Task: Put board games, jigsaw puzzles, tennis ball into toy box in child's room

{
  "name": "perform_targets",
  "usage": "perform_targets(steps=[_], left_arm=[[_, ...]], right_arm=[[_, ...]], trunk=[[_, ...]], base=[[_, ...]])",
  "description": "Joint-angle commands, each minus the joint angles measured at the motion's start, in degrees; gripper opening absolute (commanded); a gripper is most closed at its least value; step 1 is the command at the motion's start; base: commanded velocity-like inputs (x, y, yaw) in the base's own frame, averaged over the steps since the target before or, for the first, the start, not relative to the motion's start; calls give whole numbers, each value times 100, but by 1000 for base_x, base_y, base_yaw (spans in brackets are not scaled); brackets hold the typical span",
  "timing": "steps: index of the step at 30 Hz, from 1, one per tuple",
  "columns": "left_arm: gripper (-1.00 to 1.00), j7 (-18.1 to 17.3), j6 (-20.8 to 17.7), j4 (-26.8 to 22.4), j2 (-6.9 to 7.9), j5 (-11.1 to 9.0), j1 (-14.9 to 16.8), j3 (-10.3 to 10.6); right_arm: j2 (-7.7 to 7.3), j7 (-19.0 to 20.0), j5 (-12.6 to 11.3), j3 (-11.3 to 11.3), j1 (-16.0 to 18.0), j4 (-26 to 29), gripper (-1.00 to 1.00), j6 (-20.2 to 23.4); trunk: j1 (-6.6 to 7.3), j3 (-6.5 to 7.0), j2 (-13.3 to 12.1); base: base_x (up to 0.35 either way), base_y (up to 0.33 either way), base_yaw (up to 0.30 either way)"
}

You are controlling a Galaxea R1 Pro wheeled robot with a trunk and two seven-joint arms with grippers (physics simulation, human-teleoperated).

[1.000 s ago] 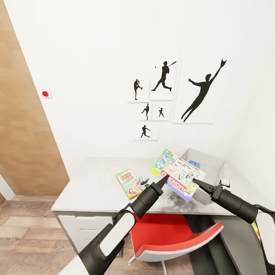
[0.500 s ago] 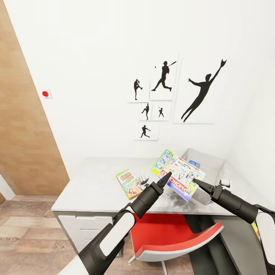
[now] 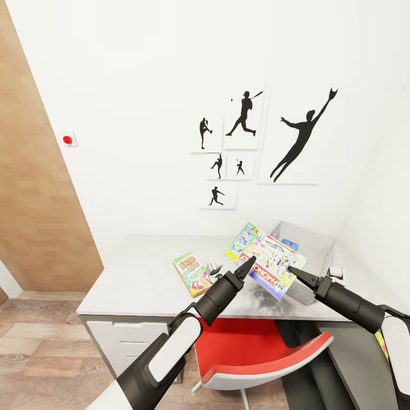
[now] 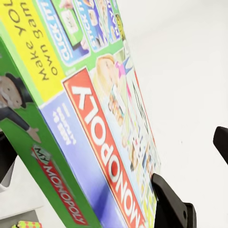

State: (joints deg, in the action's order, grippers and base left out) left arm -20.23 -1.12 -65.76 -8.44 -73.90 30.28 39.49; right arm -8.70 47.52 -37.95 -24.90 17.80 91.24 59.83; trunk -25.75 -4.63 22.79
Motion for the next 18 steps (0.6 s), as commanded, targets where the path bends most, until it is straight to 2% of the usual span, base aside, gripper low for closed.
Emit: perform_targets(steps=[1,18], left_arm=[[100,-23,-12,2,1,-61,7,6],[100,-23,-5,-24,34,-49,5,-5]], right_arm=[[0,38,68,-6,6,-1,-100,17],[-12,21,85,-44,10,-1,-100,17]], trunk=[[-4,-13,13],[-4,-13,13]], base=[[0,0,0],[0,0,0]])
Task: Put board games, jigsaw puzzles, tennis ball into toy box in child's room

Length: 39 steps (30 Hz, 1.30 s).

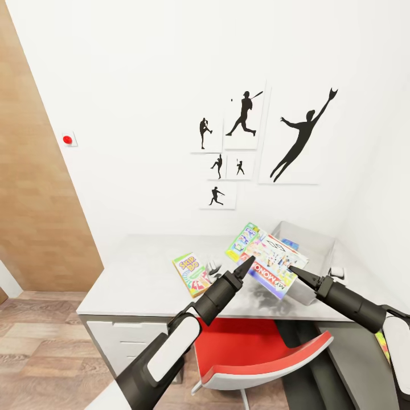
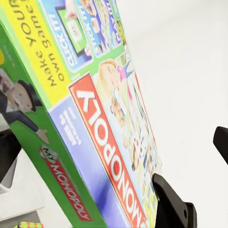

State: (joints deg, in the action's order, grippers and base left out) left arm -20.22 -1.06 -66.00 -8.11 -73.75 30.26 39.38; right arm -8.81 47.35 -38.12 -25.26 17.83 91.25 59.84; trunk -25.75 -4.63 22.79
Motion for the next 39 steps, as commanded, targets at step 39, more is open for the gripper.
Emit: perform_targets(steps=[39], left_arm=[[100,21,-298,-17,38,-69,41,-80]], right_arm=[[-621,-138,68,-1988,114,61,-100,16]], trunk=[[-4,-13,13]], base=[[0,0,-3]])
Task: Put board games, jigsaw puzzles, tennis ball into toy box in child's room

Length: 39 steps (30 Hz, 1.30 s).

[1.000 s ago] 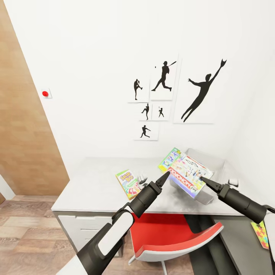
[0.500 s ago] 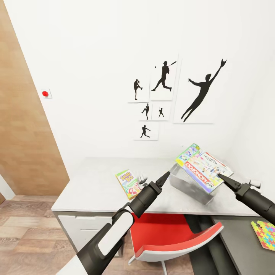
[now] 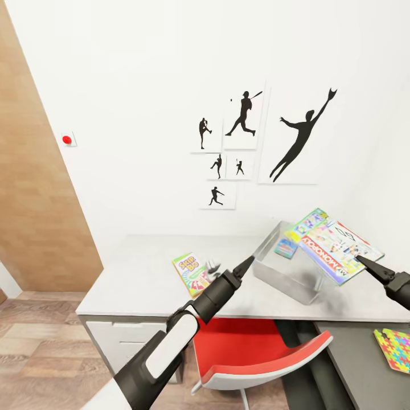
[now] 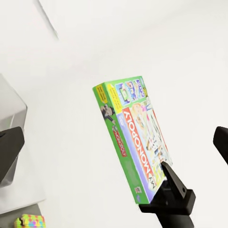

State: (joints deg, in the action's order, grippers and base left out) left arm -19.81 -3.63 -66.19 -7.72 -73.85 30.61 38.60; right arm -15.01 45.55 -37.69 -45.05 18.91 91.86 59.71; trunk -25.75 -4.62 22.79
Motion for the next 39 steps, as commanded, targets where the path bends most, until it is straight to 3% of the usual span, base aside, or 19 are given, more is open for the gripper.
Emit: perform_targets(steps=[1,4,7,8,11,12,15,16,20,21,24,25,31,39], left_arm=[[100,-3,-116,-4,3,-60,20,-40],[100,112,-353,-58,19,-56,63,-187],[100,567,-902,-335,56,-22,154,-515],[100,567,-902,-335,56,-22,154,-515],[100,1421,-1508,-834,115,18,213,-837],[100,1421,-1508,-834,115,18,213,-837],[100,2586,-1978,-1464,238,31,223,-1159],[100,2586,-1978,-1464,238,31,223,-1159],[100,4177,-2307,-2022,351,11,235,-1446],[100,4177,-2307,-2022,351,11,235,-1446],[100,5006,-2424,-2210,386,3,258,-1547],[100,5006,-2424,-2210,386,3,258,-1547],[100,5775,-2517,-2361,425,20,311,-1626],[100,6126,-2560,-2401,431,30,338,-1645]], right_arm=[[-37,42,22,-65,7,1,-100,29],[-91,45,12,-149,6,4,-100,29],[-138,52,-79,-221,1,6,-100,29],[-138,52,-79,-221,1,6,-100,29],[-162,52,-280,-253,-6,7,-100,29],[-162,52,-280,-253,-6,7,-100,29],[-172,51,-421,-236,-12,5,-100,29],[-172,51,-421,-236,-12,5,-100,29],[-174,57,-505,-215,-26,9,-100,29],[-174,57,-505,-215,-26,9,-100,29],[-152,67,-531,-202,-39,17,-100,29],[-152,67,-531,-202,-39,17,-100,29],[-134,85,-545,-87,-53,23,-100,29],[-135,85,-542,111,-58,29,-100,29]], trunk=[[-4,-13,13],[-4,-13,13],[-4,-13,13],[-4,-13,13],[-4,-13,13],[-4,-13,13],[-4,-13,13],[-4,-13,13],[-4,-15,13],[-4,-16,13],[-4,-19,13],[-4,-19,13],[-4,-22,13],[-4,-22,13]], base=[[0,0,-117],[0,0,-168],[0,0,-214],[0,0,-229],[0,0,-249],[0,0,-256],[0,0,-266],[0,0,-270],[0,0,-255],[0,0,-221],[0,0,-144],[0,0,-113],[0,0,-58],[0,0,-16]])
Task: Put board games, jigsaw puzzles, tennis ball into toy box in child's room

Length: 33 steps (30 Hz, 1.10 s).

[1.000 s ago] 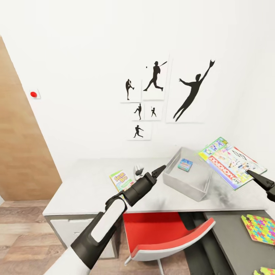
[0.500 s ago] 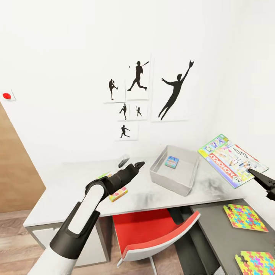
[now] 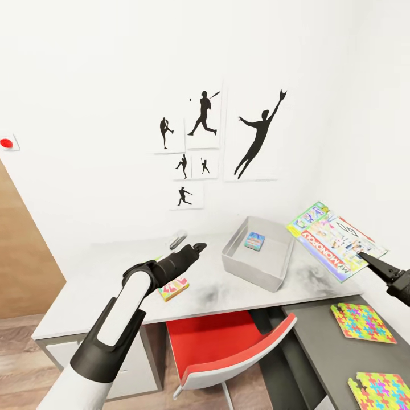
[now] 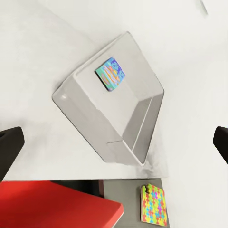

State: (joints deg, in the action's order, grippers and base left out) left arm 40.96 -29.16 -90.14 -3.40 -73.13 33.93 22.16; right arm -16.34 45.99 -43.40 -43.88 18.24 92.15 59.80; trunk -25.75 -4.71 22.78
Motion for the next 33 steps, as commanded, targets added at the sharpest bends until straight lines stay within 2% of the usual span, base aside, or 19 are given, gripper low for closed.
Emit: perform_targets(steps=[1,5,12,19,33], left_arm=[[100,49,-7,-7,-1,-42,7,-1],[100,132,-58,-17,1,-43,13,-1],[100,171,-90,-27,5,-44,16,-1],[100,155,-114,-29,-6,-44,19,11],[100,136,-157,-26,-38,-42,17,27]], right_arm=[[-1,41,28,-6,8,0,-100,20],[-26,36,31,120,11,3,-100,20],[-41,34,29,214,19,9,-100,20],[-44,47,30,240,14,13,-100,20],[-47,46,27,239,12,7,-100,20]], trunk=[[-4,-13,14],[-4,-11,14],[-4,11,14],[-4,30,14],[-4,36,14]], base=[[0,0,-8],[0,0,-51],[0,60,-173],[2,237,-120],[80,221,-17]])
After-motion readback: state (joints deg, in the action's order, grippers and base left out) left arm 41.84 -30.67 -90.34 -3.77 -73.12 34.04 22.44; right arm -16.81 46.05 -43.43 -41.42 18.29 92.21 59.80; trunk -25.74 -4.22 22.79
